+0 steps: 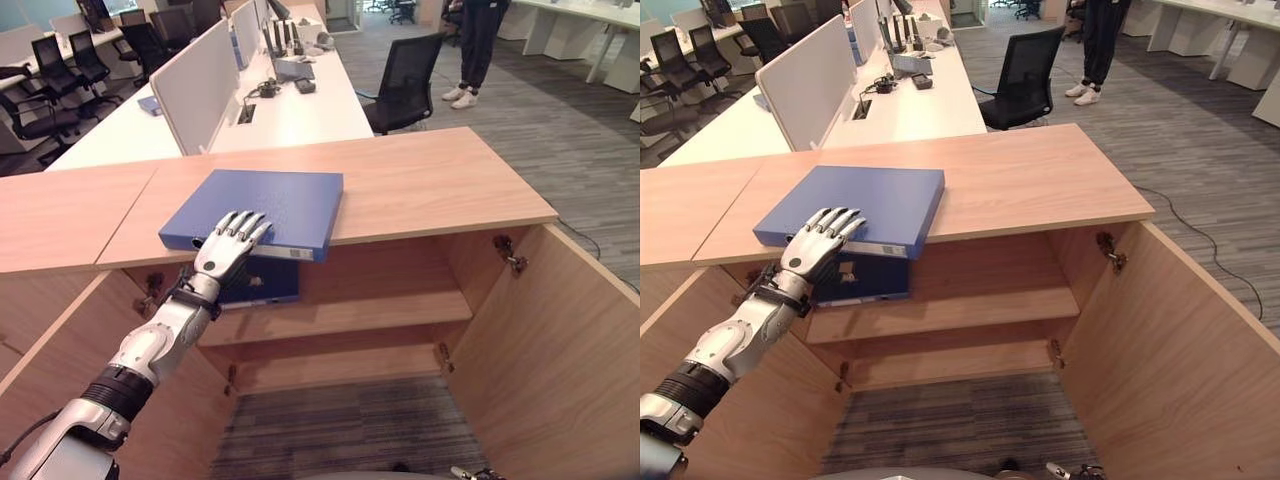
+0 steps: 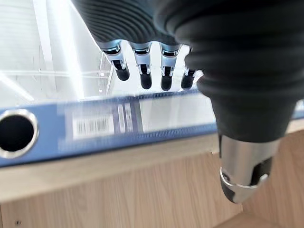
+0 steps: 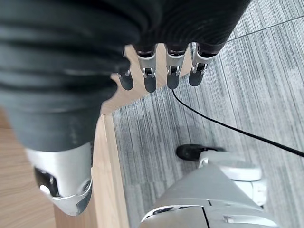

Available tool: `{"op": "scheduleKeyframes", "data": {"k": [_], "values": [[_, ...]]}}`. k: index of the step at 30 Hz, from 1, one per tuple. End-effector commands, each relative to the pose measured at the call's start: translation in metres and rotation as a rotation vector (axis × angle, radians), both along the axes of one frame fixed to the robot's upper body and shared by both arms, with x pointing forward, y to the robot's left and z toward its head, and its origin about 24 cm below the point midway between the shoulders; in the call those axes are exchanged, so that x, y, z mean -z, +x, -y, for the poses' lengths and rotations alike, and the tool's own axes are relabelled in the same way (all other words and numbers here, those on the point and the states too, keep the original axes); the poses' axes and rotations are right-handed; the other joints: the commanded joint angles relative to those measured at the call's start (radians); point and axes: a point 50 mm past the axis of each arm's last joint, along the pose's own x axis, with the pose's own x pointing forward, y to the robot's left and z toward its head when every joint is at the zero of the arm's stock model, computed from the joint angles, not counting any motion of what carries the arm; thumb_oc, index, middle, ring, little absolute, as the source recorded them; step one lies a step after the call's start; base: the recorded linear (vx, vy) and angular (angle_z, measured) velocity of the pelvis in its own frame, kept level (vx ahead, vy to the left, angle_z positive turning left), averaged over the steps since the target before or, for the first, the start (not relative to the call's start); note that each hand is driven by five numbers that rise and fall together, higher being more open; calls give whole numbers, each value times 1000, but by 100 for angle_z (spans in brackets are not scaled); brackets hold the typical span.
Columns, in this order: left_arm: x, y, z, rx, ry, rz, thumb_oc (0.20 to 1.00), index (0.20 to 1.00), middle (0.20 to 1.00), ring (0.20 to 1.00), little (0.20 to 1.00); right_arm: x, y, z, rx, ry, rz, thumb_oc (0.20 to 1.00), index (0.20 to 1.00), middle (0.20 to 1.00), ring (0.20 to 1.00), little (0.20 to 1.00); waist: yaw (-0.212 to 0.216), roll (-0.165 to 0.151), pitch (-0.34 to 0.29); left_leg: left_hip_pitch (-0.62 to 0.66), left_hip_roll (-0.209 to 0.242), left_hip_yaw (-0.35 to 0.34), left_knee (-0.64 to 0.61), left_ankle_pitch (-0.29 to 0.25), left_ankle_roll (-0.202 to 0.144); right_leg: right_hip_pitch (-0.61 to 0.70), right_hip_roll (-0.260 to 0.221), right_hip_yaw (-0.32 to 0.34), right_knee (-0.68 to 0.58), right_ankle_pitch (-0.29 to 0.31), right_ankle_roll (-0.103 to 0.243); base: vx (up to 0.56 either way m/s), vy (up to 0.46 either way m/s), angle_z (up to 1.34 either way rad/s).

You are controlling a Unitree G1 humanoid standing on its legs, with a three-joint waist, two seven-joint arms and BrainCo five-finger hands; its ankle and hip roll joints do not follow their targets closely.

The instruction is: Put the empty folder in the office cabinet

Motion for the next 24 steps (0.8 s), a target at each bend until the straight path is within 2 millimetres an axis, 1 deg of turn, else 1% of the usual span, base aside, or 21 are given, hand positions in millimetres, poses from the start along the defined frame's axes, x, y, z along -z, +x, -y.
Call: {"op": "scheduleKeyframes", "data": {"k": [1,7,12,24], "values": [[-56,25,3,16,39,192,1000,1000,1000,1000,1000,-3,18,7,-28,-42,5,1000,1000,1000,1000,1000,-22,-30,14,-29,-10,-32,12,-44,-31,84,-47,-9,17,-134,83,0,0,0],[-66,28,5,21,41,222,1000,1000,1000,1000,1000,-4,18,7,-35,-43,5,1000,1000,1000,1000,1000,-24,-27,13,-27,-13,-32,12,-45,-29,86,-47,-10,18,-135,83,0,0,0],[-69,28,5,23,49,232,1000,1000,1000,1000,1000,-3,17,7,-38,-43,1,1000,1000,1000,1000,1000,-26,-25,14,-26,-14,-31,12,-46,-28,86,-47,-8,19,-135,83,0,0,0],[-57,33,5,4,46,180,1000,1000,1000,1000,1000,-3,14,8,-23,-45,-10,1000,1000,1000,1000,1000,-37,-26,11,-23,-13,-27,12,-48,-27,84,-48,-4,20,-136,83,0,0,0]]}}
